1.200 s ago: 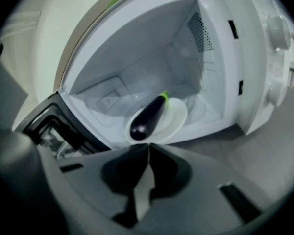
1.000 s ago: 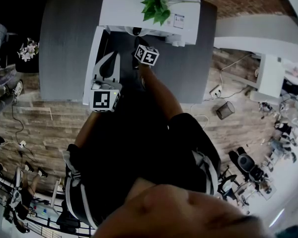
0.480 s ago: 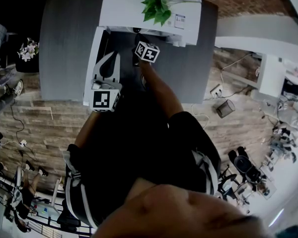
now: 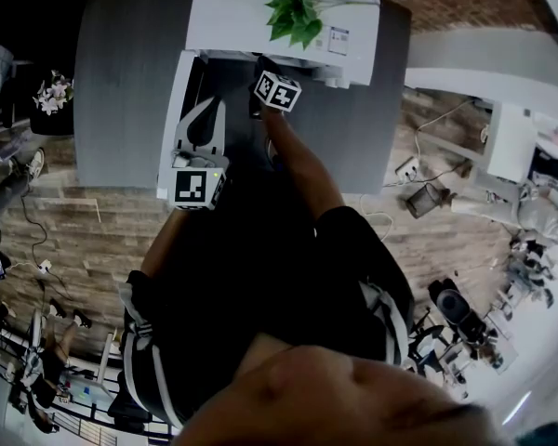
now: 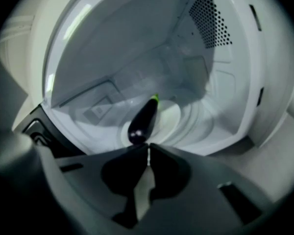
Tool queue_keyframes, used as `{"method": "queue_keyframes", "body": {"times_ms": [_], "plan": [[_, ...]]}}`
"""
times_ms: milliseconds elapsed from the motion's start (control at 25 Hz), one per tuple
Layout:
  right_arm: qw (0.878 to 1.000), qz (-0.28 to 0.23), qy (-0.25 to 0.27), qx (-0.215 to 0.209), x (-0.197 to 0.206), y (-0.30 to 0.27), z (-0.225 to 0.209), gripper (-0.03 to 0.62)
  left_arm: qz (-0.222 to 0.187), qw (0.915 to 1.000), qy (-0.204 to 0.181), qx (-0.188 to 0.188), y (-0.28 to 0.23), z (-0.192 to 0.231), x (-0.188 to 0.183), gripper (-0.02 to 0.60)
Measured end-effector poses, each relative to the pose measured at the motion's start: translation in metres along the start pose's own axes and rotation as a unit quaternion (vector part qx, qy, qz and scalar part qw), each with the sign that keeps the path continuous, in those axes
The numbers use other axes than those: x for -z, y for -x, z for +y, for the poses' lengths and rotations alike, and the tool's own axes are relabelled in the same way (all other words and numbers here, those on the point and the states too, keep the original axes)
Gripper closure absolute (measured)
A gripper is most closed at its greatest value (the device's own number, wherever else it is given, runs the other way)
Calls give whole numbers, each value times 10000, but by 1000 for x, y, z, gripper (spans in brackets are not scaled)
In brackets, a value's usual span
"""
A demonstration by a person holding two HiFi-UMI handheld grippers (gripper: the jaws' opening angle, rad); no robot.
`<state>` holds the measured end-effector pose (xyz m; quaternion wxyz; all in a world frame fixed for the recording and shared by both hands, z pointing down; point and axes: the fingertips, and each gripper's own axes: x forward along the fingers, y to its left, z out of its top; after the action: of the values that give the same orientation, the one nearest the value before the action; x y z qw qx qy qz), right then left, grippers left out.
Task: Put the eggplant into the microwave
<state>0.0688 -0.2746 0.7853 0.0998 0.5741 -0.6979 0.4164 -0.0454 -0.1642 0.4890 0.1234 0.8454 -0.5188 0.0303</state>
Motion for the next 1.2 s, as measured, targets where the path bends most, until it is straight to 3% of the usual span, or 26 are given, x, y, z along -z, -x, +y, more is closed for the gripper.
{"method": "queue_keyframes", "body": {"times_ms": [1200], "plan": [[10000, 21, -18, -27, -15, -19, 1, 556, 55, 9998, 57, -188, 1, 8, 3, 545]]}}
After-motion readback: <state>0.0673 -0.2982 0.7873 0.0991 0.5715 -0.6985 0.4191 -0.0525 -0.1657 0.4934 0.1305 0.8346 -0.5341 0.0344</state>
